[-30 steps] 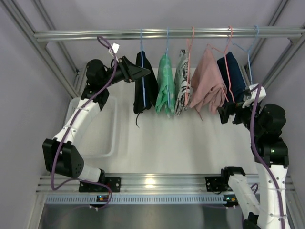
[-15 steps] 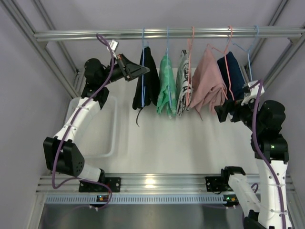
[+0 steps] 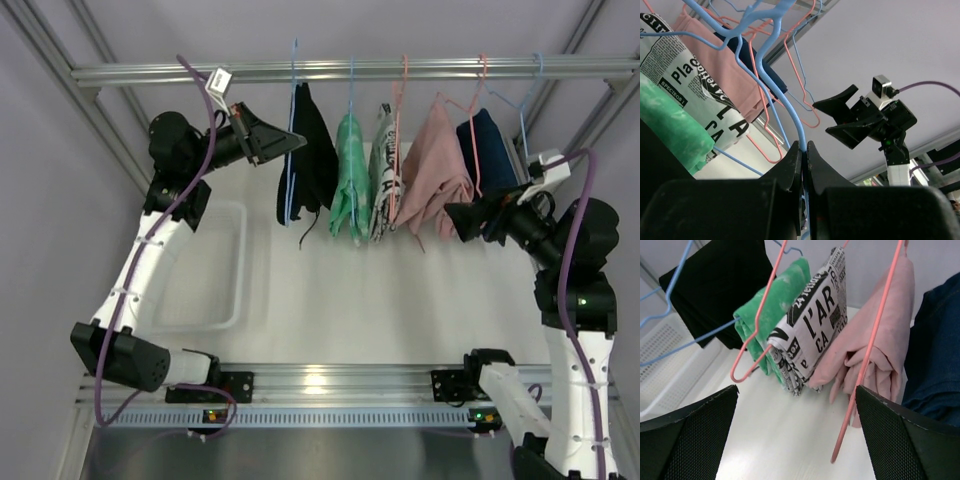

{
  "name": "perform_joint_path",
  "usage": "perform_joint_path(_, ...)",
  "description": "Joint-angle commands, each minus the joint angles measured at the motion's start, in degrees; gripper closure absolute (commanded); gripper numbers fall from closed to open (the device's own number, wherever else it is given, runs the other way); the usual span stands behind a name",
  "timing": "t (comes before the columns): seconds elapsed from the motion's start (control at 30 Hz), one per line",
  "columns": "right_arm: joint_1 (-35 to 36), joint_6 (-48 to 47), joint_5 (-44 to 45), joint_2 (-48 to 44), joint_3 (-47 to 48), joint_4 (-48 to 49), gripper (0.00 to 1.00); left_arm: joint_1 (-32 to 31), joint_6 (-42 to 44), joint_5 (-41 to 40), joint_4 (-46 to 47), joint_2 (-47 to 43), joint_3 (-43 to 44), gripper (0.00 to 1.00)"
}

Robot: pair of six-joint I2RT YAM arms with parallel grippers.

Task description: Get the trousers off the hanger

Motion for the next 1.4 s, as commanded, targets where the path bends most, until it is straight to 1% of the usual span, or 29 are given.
perform_joint_path(0.0, -0.69, 4.66, -3.71, 2.16, 4.78, 7.95, 0.00, -0.08, 8.23, -0.24, 5.68, -8.74, 2.09, 1.00)
perform_joint_path(0.03, -0.60, 5.81, -4.32, 3.12, 5.31, 9.19, 0.00, -0.08, 9.20, -0.76, 2.97, -9.80, 0.52, 1.00)
perform_joint_path(0.2, 0.80, 15.29, -7.40, 6.82, 6.28, 17.89, 0.00, -0.17, 14.47, -3.75, -1.10, -17.62, -6.69, 1.00)
perform_joint_path(0.23, 2.72, 16.01, -7.32, 8.65, 6.63, 19.55, 0.01, -0.17, 15.09, -4.28, -1.62, -18.59, -8.62, 1.00)
perform_joint_path(0.3, 8.08, 15.06, -3.91, 10.77, 9.08, 19.40, 0.01, -0.17, 16.41, -5.95, -2.77, -21.13, -10.39, 1.00)
perform_joint_path(0.33, 13.67, 14.09, -0.50, 12.78, 10.22, 18.79, 0.01, -0.26, 16.68, -6.48, -3.12, -21.85, -11.87, 1.00)
perform_joint_path(0.37, 16.86, 13.21, 1.02, 13.67, 12.06, 18.78, 0.01, -0.26, 17.03, -7.00, -3.47, -22.55, -12.50, 1.00)
perform_joint_path(0.43, 21.87, 14.07, 1.56, 16.04, 12.78, 20.70, 0.01, -0.26, 18.00, -8.41, -5.23, -24.13, -13.73, 1.00)
perform_joint_path(0.6, 29.09, 17.15, 2.09, 22.37, 18.93, 22.73, 0.05, -0.35, 19.23, -10.70, -6.20, -27.99, -16.98, 1.00)
perform_joint_path(0.63, 32.24, 17.51, 2.44, 23.60, 19.46, 23.26, 0.07, -0.35, 19.75, -11.75, -7.16, -28.35, -17.68, 1.00)
perform_joint_path(0.7, 35.07, 19.52, 3.05, 25.10, 20.86, 25.02, 0.09, -0.35, 21.16, -12.11, -7.69, -29.50, -18.13, 1.00)
perform_joint_path(0.73, 37.69, 20.49, 3.14, 26.84, 21.39, 25.54, 0.11, -0.35, 21.60, -12.80, -8.65, -29.67, -18.13, 1.00)
perform_joint_path(0.8, 39.73, 24.60, 2.97, 28.70, 22.71, 27.03, 0.13, -0.35, 23.27, -13.25, -8.92, -30.46, -18.30, 1.00)
perform_joint_path(0.93, 45.61, 31.21, 4.72, 34.14, 24.21, 28.61, 0.26, -0.26, 25.91, -14.48, -9.54, -30.99, -17.78, 1.00)
perform_joint_path(1.07, 48.97, 34.82, 4.29, 38.89, 27.27, 30.73, 0.30, -0.26, 25.65, -13.95, -10.32, -31.34, -17.87, 1.00)
perform_joint_path(1.2, 49.94, 40.61, 2.44, 42.85, 29.21, 35.03, 0.34, -0.26, 26.00, -13.25, -11.47, -31.70, -17.78, 1.00)
perform_joint_path(1.23, 50.37, 40.97, 2.44, 44.25, 29.74, 35.56, 0.37, -0.26, 26.08, -13.34, -11.47, -31.70, -17.87, 1.00)
perform_joint_path(1.37, 51.17, 43.08, 1.91, 47.60, 33.43, 37.94, 0.41, -0.26, 26.00, -13.07, -11.30, -31.70, -18.04, 1.00)
